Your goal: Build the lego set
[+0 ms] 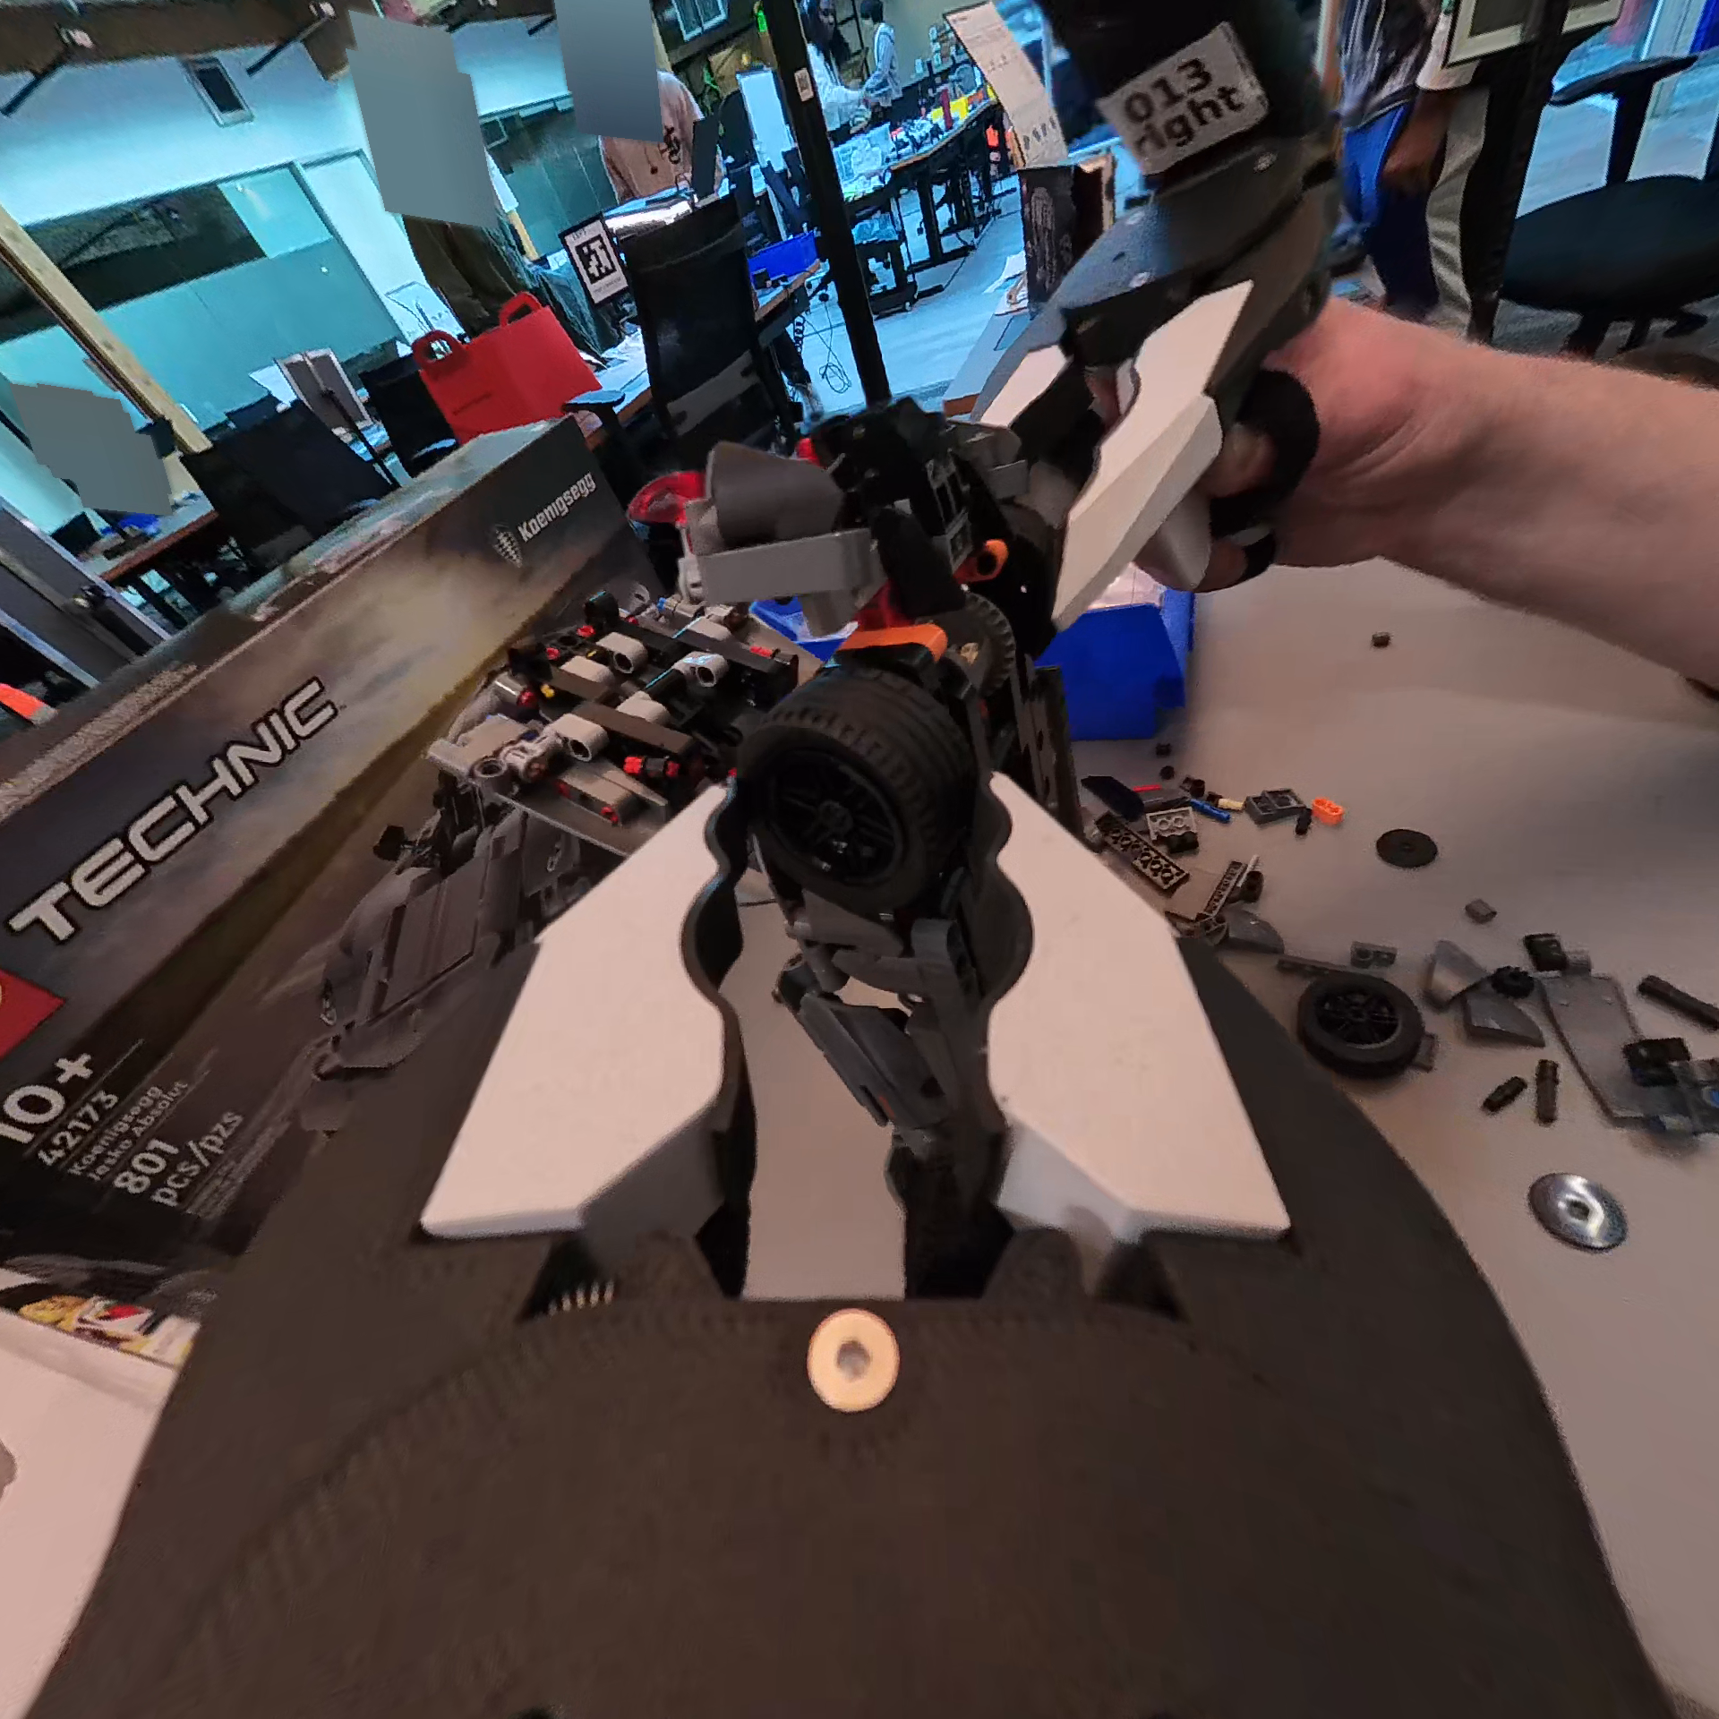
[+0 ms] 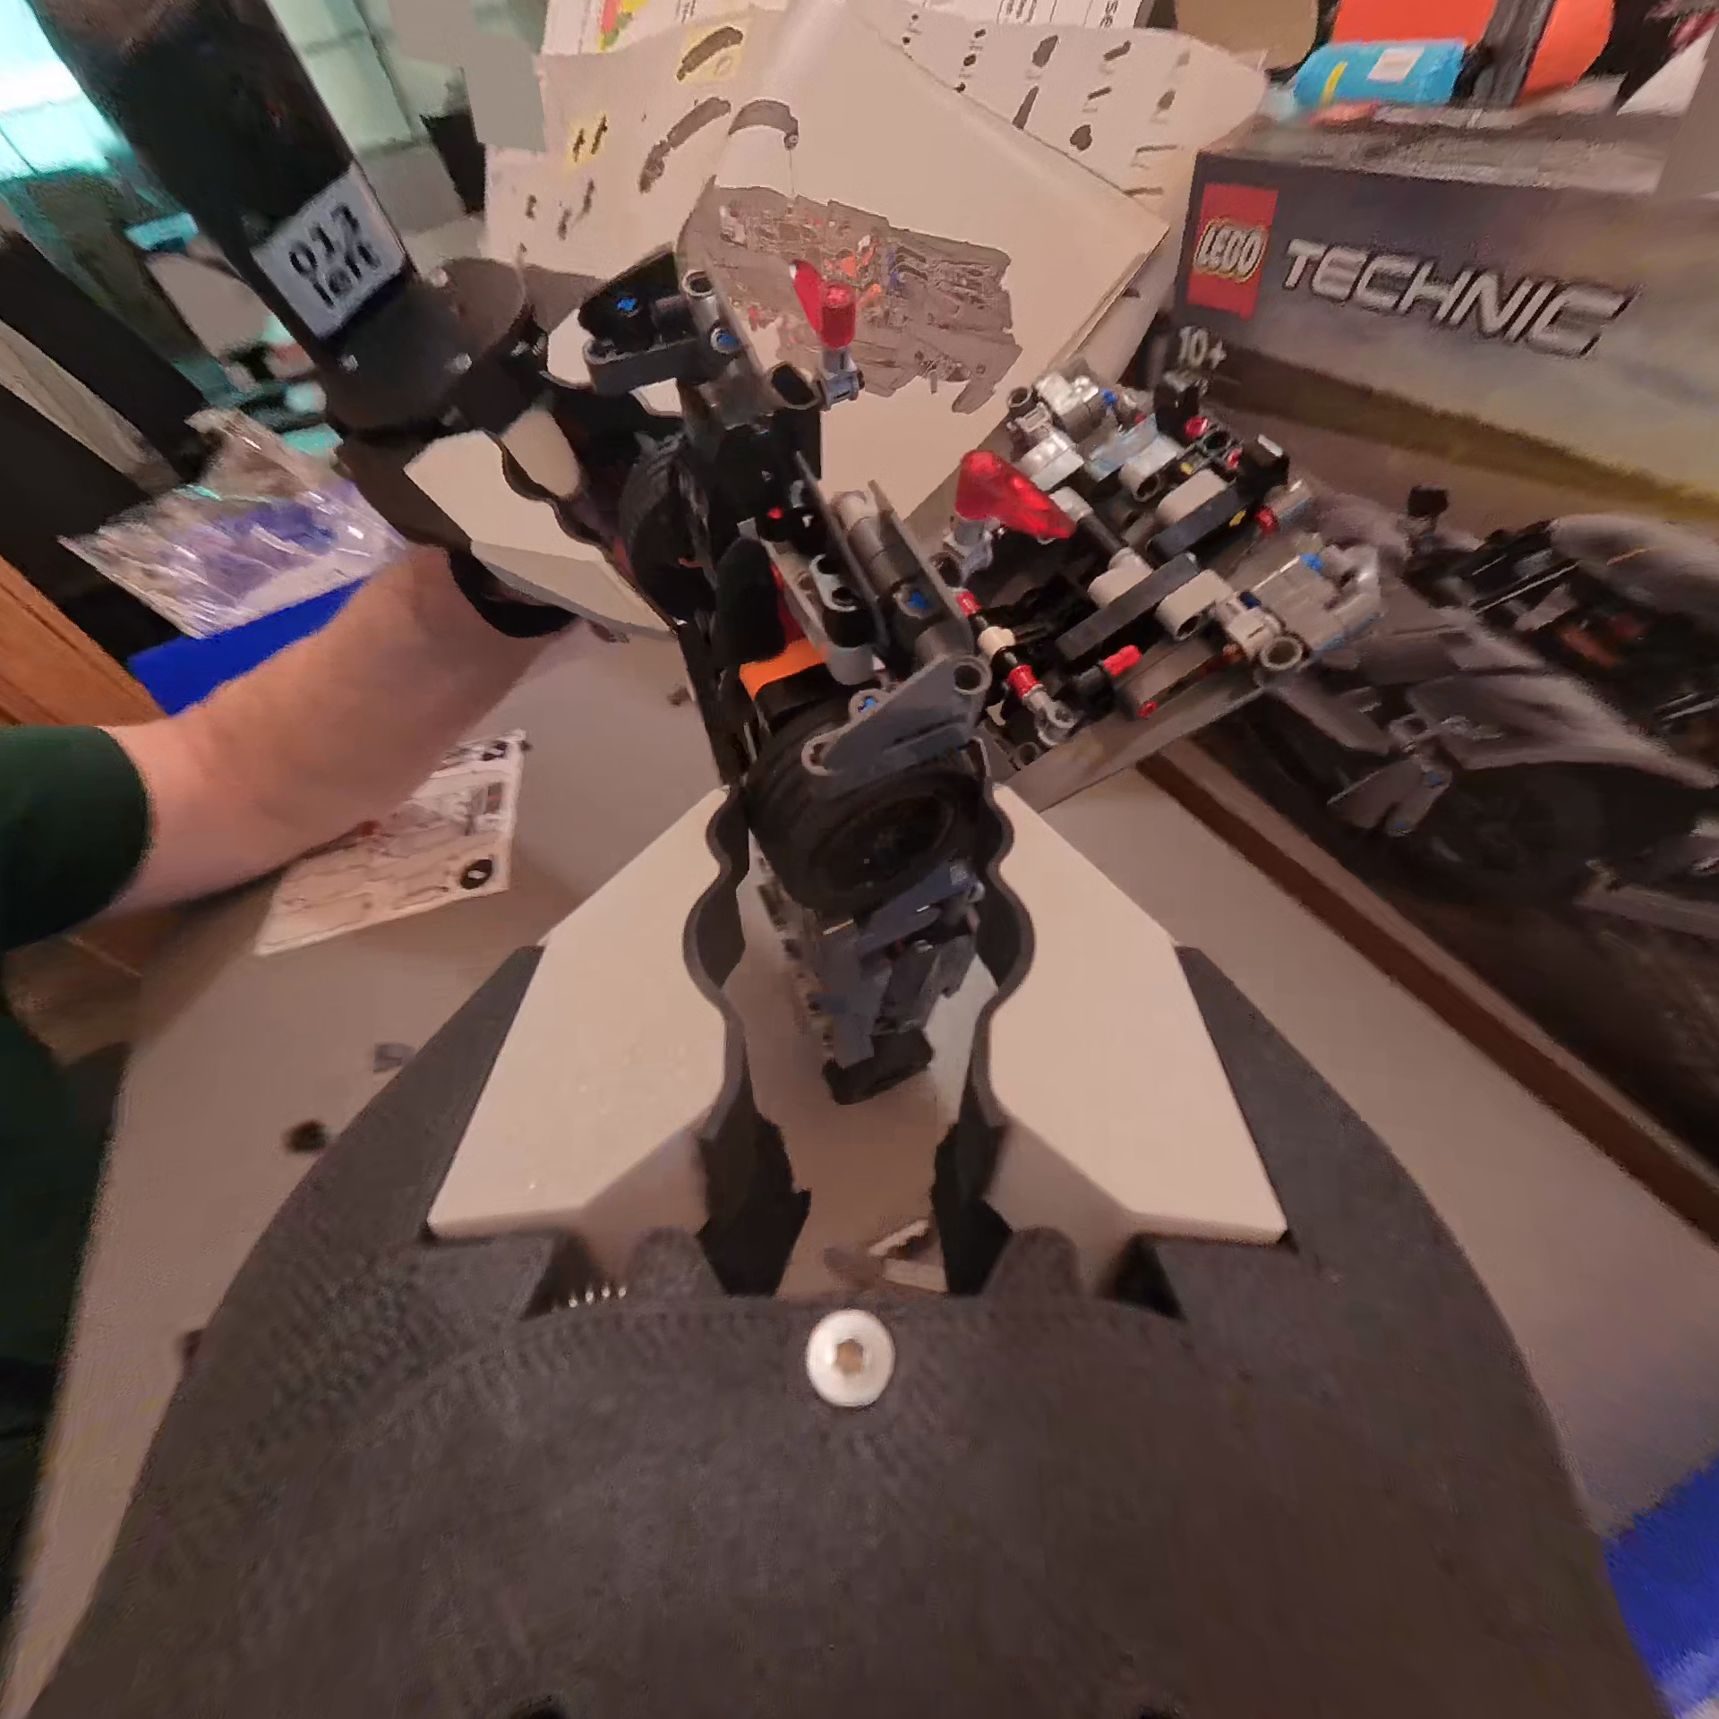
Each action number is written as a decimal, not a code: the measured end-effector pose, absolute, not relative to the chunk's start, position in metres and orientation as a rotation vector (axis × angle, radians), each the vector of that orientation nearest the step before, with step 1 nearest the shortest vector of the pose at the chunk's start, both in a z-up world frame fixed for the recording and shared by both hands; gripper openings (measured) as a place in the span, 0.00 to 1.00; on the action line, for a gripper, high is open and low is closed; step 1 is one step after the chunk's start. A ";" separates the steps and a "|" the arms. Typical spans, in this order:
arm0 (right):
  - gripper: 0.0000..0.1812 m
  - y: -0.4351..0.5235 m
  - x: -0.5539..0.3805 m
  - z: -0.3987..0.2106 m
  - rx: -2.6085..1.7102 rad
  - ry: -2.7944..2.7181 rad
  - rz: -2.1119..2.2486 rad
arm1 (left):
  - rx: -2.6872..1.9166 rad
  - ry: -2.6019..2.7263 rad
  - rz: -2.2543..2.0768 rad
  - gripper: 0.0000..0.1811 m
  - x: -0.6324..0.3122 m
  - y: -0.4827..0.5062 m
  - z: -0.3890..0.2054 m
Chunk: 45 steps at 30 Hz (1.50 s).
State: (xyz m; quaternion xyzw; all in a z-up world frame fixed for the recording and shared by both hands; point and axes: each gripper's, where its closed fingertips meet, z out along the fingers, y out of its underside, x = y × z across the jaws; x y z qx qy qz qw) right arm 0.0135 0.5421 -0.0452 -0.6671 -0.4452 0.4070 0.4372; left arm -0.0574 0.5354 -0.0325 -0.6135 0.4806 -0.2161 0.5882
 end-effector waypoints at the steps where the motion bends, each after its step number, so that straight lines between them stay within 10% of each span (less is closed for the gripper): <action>1: 0.26 0.543 0.013 -0.045 -1.630 -1.123 0.944 | -1.439 1.110 -0.519 0.26 -0.058 0.536 -0.033; 13: 0.26 0.546 0.011 -0.043 -1.374 -1.207 0.407 | -1.595 0.940 -0.860 0.26 -0.062 0.541 -0.033; 31: 0.25 0.539 0.010 -0.044 -1.755 -1.044 1.296 | -1.183 1.226 -0.290 0.26 -0.062 0.536 -0.031; 45: 0.26 0.540 0.008 -0.044 -1.690 -1.080 1.165 | -1.198 1.234 -0.314 0.26 -0.066 0.535 -0.031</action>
